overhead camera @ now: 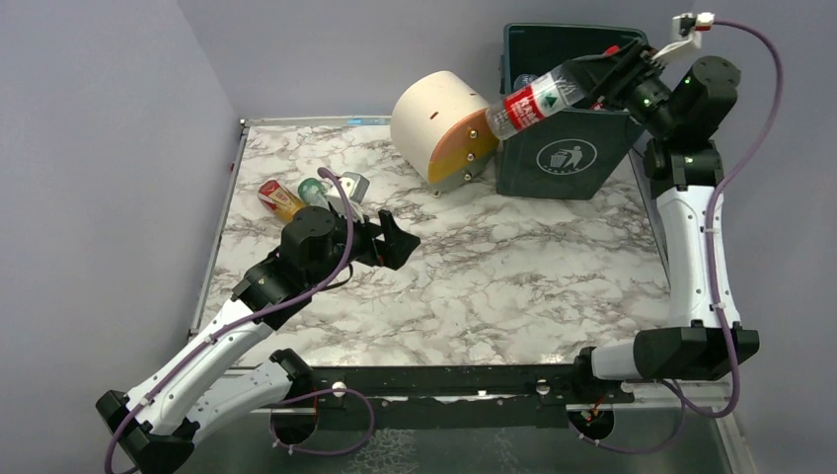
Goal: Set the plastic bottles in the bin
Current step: Place the plastic bottle in the trash bin.
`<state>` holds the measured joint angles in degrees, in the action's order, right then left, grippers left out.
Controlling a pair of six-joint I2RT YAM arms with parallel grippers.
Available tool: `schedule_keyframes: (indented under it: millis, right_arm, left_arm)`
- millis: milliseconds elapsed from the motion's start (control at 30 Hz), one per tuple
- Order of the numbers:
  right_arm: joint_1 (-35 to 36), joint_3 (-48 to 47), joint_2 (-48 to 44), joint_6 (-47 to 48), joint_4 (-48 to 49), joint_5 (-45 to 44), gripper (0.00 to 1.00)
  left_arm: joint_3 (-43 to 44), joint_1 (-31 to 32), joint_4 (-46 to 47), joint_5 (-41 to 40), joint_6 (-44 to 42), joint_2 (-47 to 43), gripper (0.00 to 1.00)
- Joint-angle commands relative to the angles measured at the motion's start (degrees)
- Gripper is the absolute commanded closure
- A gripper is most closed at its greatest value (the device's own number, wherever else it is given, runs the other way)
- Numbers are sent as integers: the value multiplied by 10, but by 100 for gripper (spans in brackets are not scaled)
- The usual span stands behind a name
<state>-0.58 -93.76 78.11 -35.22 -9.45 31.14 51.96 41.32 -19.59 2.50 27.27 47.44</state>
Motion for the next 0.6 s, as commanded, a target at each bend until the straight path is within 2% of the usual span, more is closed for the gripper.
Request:
schedule_keyframes:
  millis: [0, 233, 567]
  right_arm:
    - [-77, -40, 20, -64, 53, 37, 43]
    - [-157, -39, 60, -126, 121, 18, 42]
    - [-171, -35, 141, -181, 224, -36, 42]
  left_arm:
    - [-4, -3, -8, -19, -7, -14, 1]
    - [-3, -3, -9, -20, -12, -11, 1]
    - [5, -3, -17, -21, -15, -2, 1]
